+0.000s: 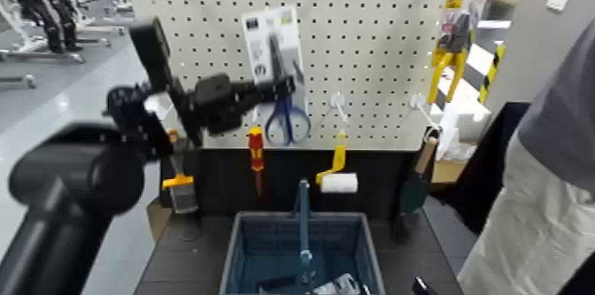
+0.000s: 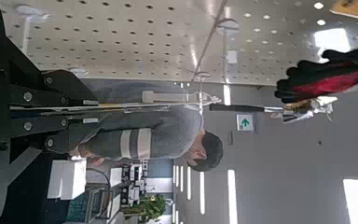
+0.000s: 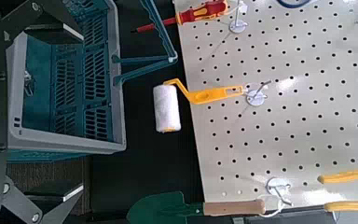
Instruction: Put the blue scissors into the crate.
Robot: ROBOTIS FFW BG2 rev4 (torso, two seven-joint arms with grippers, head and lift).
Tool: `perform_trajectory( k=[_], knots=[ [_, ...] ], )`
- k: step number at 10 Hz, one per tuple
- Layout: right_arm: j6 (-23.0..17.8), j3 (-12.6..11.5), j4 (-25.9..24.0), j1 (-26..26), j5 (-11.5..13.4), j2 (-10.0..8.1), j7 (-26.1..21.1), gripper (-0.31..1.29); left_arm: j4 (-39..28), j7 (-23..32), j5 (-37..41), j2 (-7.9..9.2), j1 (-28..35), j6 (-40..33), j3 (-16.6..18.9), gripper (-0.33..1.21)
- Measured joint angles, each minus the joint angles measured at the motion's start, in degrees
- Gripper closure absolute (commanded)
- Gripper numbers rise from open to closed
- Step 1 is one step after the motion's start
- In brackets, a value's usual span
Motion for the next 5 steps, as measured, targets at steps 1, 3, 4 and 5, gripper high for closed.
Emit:
perform_trajectory(
  k=[1,3,4,5],
  knots=[
    [0.14,-0.01,-0.05,0.01,0.00,-0.05,0.00,0.19,-0.89,0.51,0.21,-0.23,3.07,1.68,0.72,1.08],
    [0.35,0.11,-0.15,0.01,0.00,-0.38,0.00,0.19,-1.64,0.62,-1.56,-0.47,8.02,4.96,1.93,1.08],
    [0.38,0.22,-0.17,-0.04,0.00,-0.50,0.00,0.19,-1.59,0.62,-2.58,-0.47,10.07,6.34,2.30,1.08],
    [0.45,0.28,-0.17,-0.09,0.00,-0.57,0.00,0.19,-1.25,0.62,-3.67,-0.36,11.87,7.53,2.60,1.08]
  ],
)
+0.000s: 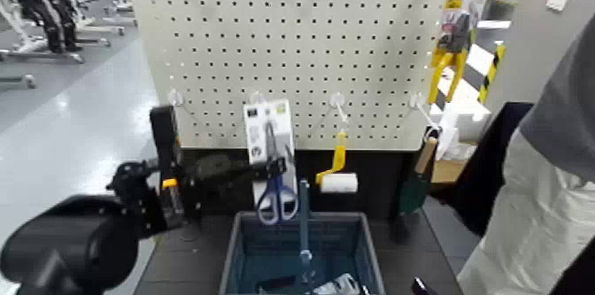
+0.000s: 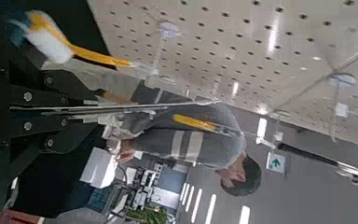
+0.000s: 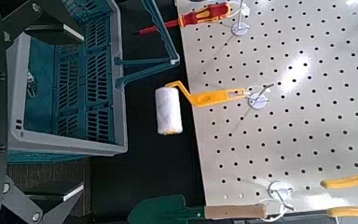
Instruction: Put the blue scissors into the crate.
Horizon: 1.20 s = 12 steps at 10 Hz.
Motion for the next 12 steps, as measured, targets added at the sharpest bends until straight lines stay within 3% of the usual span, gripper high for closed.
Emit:
perform_trajectory(
  k=[4,12],
  knots=[
    [0.20,0.18,0.00,-0.16,0.00,-0.03,0.10,0.19,2.64,-0.71,-5.57,0.15,3.55,1.83,1.24,1.08],
    [0.06,-0.30,0.61,-0.46,-0.50,0.46,1.58,0.21,16.46,-0.87,-9.34,-1.57,1.93,-4.13,-0.56,1.08]
  ],
)
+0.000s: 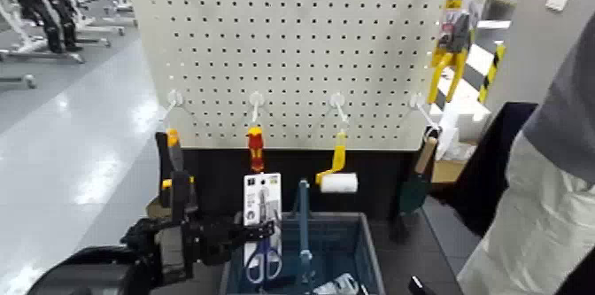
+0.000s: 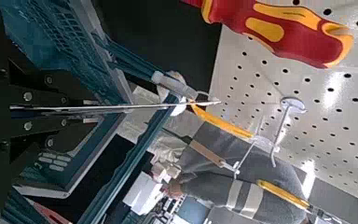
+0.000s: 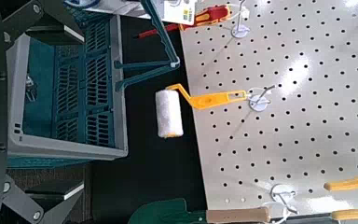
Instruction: Put the blue scissors into the crate.
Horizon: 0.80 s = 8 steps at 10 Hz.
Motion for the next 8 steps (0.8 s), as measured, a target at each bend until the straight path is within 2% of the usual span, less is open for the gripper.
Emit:
perform_trajectory(
  k=[4,5,6,7,8],
  knots=[
    [-0.04,-0.13,0.09,-0.08,0.02,0.13,0.36,0.21,2.56,0.36,-2.10,-0.34,-0.86,-1.13,-1.31,1.08],
    [-0.05,-0.13,0.09,-0.08,0.02,0.12,0.36,0.21,2.71,0.43,-2.34,-0.34,-0.88,-1.18,-1.38,0.98],
    [-0.08,-0.13,0.09,-0.08,0.01,0.11,0.36,0.21,2.73,0.58,-2.47,-0.34,-0.91,-1.21,-1.42,0.52],
    [-0.11,-0.13,0.09,-0.08,-0.01,0.07,0.36,0.21,2.65,0.75,-2.60,-0.34,-0.96,-1.21,-1.44,-0.06],
    [-0.18,-0.13,0.09,-0.08,-0.02,0.02,0.36,0.21,2.41,0.77,-2.63,-0.34,-0.96,-1.20,-1.49,-0.08]
  ],
)
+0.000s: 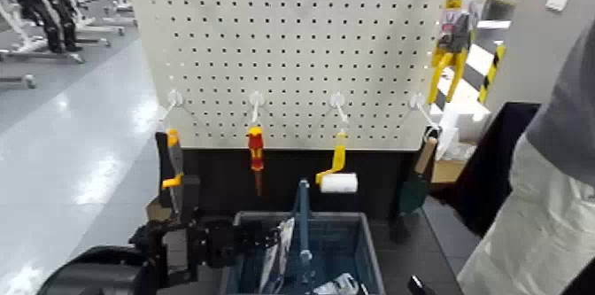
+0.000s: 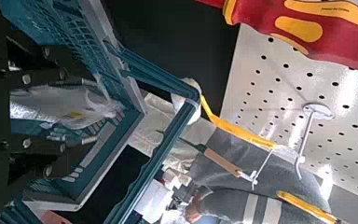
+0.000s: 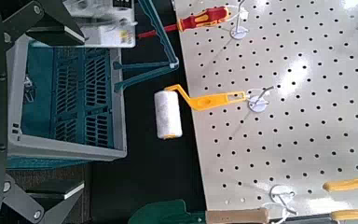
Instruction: Put the blue scissors into the crate.
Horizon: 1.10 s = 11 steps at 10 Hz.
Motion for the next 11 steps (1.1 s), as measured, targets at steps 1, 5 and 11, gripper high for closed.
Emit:
perform_trajectory(
  k=[1,5,11],
  knots=[
    [-0.03,0.04,0.00,0.00,0.00,-0.05,0.00,0.21,-0.30,-0.02,0.05,0.00,0.00,0.03,-0.03,-0.07],
    [-0.04,0.09,-0.05,0.07,0.00,-0.07,-0.08,0.21,-1.77,0.27,0.60,0.05,0.10,-0.33,0.37,-0.07],
    [2.02,0.16,-1.47,0.48,0.93,-0.04,-2.52,0.20,-19.69,14.98,-0.76,0.62,9.65,-2.84,4.98,-0.06]
  ],
)
